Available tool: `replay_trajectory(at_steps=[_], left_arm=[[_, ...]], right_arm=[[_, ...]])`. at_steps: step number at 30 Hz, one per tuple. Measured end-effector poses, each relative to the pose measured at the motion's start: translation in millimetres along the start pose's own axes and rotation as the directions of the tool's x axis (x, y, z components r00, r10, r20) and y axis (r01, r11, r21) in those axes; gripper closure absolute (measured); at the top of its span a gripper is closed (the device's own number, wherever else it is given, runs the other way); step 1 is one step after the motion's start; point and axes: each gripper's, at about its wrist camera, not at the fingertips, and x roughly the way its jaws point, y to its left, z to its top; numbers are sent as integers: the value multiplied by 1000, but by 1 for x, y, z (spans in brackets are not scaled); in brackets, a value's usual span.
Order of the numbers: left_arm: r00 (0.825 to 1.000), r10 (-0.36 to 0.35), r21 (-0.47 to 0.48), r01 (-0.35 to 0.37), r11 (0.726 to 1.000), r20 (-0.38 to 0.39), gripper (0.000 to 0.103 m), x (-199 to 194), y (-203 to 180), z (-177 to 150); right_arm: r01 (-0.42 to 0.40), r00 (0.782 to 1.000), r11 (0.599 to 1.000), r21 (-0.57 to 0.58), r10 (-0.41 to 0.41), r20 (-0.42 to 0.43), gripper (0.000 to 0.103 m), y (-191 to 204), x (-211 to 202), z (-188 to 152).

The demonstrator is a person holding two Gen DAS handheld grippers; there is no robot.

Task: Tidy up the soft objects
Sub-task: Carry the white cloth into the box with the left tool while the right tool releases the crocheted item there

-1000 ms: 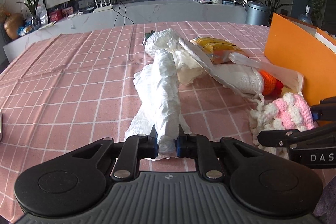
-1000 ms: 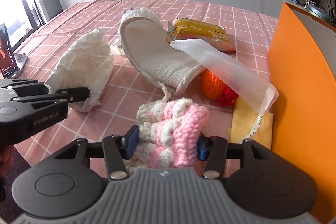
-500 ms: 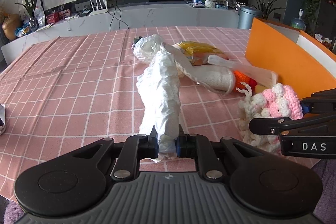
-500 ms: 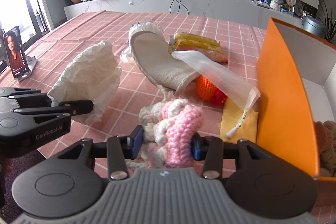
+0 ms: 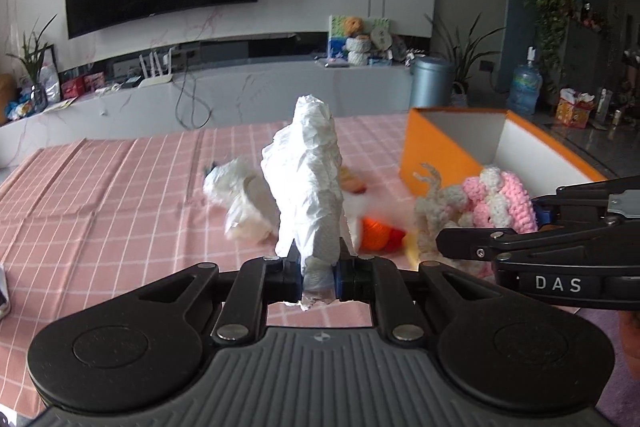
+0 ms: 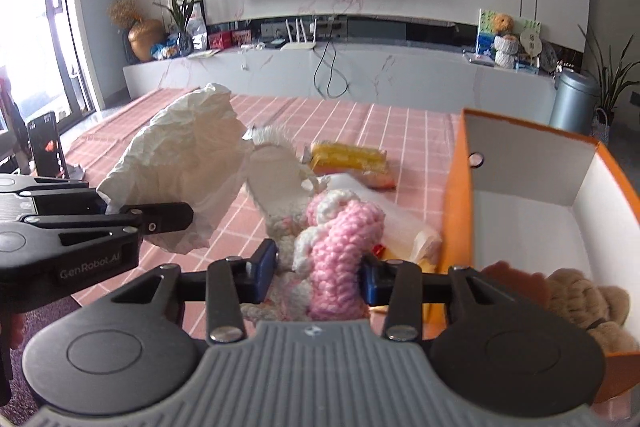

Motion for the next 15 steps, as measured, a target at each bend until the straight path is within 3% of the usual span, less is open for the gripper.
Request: replay_trajectory(at_steps=[8,15], left_arm=[[989,-147,26,147,989,28,88,7,-26,37],[971,-241,94,239,966,1,88,38,-58,60]], right_arm=[[56,997,998,24,-57,57,62,-40,-33,24],[156,987,988,-6,-155,35,62,-83,-45,35]])
